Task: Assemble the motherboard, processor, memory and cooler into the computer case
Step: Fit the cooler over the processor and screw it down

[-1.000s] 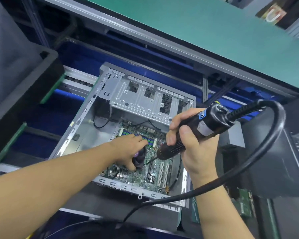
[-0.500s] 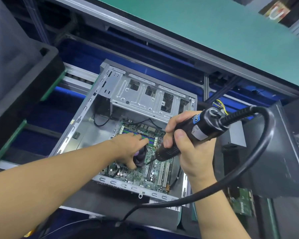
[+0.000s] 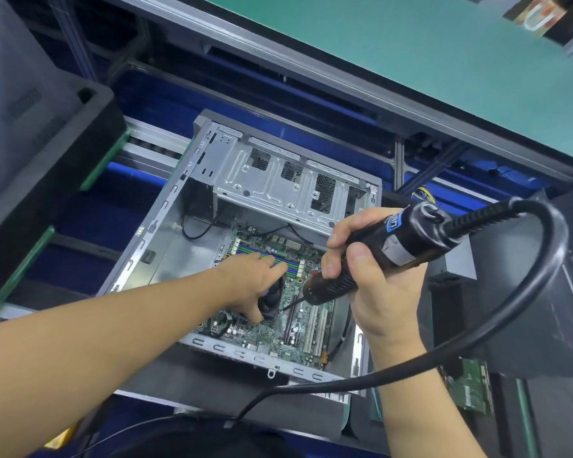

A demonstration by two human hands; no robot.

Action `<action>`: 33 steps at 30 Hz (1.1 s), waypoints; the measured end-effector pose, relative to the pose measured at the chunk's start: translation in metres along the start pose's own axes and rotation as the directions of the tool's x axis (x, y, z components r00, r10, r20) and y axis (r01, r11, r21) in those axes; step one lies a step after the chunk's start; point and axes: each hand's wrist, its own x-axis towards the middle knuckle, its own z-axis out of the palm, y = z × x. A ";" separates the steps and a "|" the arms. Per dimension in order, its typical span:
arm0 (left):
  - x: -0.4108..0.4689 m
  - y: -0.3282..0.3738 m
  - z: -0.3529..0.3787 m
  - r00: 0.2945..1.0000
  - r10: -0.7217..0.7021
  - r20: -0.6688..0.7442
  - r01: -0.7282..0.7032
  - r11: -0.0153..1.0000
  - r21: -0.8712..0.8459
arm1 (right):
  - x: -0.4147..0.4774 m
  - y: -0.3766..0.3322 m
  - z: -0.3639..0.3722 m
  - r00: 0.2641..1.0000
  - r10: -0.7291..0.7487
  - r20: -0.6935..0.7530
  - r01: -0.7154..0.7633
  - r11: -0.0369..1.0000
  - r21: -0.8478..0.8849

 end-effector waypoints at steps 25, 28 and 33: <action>-0.004 0.000 -0.001 1.000 -0.022 0.007 0.022 0.999 -0.036 | -0.005 0.006 0.022 0.974 -0.023 -0.227 -0.008 0.991 -0.135; -0.003 0.002 -0.003 1.000 0.004 0.000 -0.004 0.999 0.037 | -0.003 0.007 0.024 0.916 -0.046 -0.399 -0.033 0.981 -0.189; -0.002 0.002 -0.001 0.999 0.033 -0.003 -0.033 0.999 -0.009 | 0.003 0.008 0.026 0.882 -0.079 -0.465 -0.064 0.956 -0.285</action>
